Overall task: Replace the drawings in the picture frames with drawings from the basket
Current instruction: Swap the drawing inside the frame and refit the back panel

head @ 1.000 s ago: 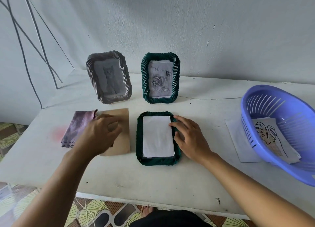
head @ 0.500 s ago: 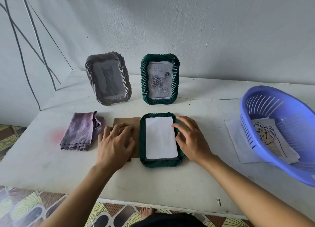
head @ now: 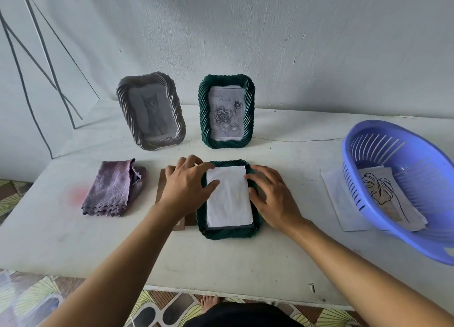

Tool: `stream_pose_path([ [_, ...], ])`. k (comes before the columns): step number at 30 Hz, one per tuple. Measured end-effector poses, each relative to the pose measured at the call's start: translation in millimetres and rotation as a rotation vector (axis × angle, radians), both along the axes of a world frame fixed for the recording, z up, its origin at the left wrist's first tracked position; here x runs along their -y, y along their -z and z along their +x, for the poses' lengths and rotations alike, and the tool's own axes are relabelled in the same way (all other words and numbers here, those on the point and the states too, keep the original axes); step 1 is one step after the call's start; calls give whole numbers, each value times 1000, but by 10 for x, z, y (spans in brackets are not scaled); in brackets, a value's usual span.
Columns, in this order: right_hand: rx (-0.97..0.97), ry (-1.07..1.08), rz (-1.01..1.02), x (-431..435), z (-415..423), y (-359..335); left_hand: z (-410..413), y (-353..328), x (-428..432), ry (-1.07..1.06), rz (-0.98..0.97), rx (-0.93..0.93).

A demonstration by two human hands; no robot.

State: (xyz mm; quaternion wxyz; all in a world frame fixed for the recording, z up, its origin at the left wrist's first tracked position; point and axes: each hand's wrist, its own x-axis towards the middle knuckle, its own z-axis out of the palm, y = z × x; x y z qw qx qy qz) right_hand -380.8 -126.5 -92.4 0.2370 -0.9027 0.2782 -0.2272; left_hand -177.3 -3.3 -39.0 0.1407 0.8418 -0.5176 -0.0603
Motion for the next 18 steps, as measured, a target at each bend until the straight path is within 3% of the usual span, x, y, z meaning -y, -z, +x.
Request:
stream_pose_path([
  [8,-37,26,24,-6,11,-7,43,91,58,-41,67,-40],
  [18,-86,122,-4,106,241,-94,65,204,-16,-39,-55,-156],
])
